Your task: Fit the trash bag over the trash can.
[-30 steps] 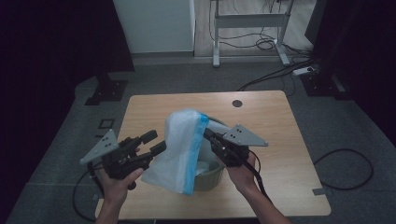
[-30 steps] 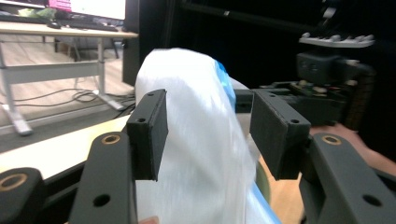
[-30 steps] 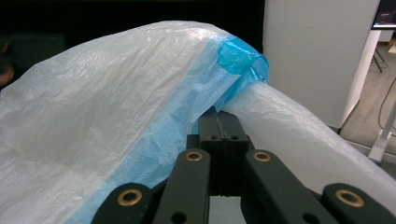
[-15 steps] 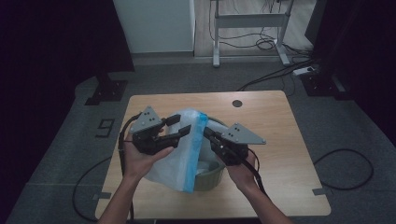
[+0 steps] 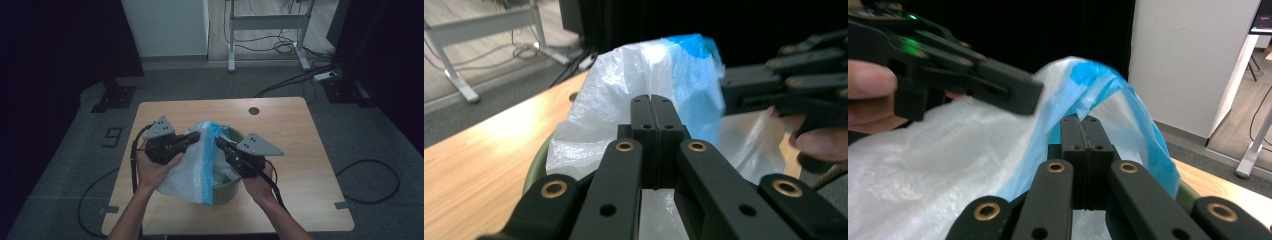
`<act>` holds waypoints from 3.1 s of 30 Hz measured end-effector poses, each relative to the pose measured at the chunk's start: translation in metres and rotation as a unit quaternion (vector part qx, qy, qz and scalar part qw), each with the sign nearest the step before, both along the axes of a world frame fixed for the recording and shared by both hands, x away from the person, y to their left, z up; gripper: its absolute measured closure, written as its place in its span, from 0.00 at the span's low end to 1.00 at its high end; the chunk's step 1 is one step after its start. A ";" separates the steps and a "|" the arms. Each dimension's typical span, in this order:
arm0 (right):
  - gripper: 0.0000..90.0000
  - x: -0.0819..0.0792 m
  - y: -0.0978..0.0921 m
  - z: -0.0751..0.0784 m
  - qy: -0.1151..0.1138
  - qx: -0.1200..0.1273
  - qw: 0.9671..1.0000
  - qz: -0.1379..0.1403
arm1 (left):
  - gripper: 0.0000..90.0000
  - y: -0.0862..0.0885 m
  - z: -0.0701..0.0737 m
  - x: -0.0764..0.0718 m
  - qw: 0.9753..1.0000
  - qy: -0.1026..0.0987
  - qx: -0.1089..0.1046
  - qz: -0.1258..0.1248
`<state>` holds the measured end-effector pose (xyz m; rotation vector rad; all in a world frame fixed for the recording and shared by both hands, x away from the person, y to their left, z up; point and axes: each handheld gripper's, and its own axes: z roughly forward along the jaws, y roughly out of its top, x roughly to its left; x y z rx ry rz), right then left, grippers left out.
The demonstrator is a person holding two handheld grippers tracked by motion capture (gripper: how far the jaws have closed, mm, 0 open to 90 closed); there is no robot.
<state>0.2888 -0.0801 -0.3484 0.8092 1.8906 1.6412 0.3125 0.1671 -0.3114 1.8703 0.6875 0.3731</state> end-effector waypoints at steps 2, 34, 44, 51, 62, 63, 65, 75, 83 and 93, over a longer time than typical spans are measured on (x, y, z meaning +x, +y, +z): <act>0.99 0.001 -0.001 -0.001 0.003 0.000 1.000 -0.003 | 1.00 0.005 0.001 -0.001 1.000 -0.007 -0.023 0.003; 0.99 0.038 -0.101 0.038 -0.013 0.037 0.990 -0.138 | 0.99 0.063 0.013 0.031 0.981 -0.047 -0.180 0.059; 0.99 -0.006 -0.127 -0.006 0.007 0.049 0.991 -0.120 | 1.00 0.085 -0.037 -0.019 0.978 -0.012 -0.206 0.029; 0.99 -0.046 -0.131 -0.043 0.015 0.042 0.995 -0.084 | 0.99 0.094 -0.073 -0.055 0.980 -0.007 -0.200 0.009; 0.99 -0.067 -0.134 -0.110 0.087 0.037 0.994 -0.059 | 0.99 0.107 -0.122 -0.071 0.980 0.033 -0.196 0.003; 0.99 -0.067 -0.134 -0.114 0.091 0.035 0.993 -0.059 | 0.99 0.108 -0.125 -0.071 0.980 0.036 -0.195 0.003; 0.99 -0.064 -0.134 -0.120 0.102 0.033 0.993 -0.059 | 0.99 0.109 -0.130 -0.068 0.980 0.045 -0.193 0.008; 0.99 -0.049 -0.127 -0.142 0.142 0.000 0.988 -0.057 | 0.99 0.109 -0.156 -0.060 0.982 0.086 -0.169 0.008; 0.99 -0.055 -0.122 -0.155 0.153 -0.020 0.987 -0.045 | 1.00 0.115 -0.166 -0.060 0.982 0.105 -0.157 -0.002; 0.99 -0.040 -0.126 -0.136 0.136 0.002 0.989 -0.060 | 0.72 0.114 -0.139 -0.060 0.985 0.064 -0.159 0.003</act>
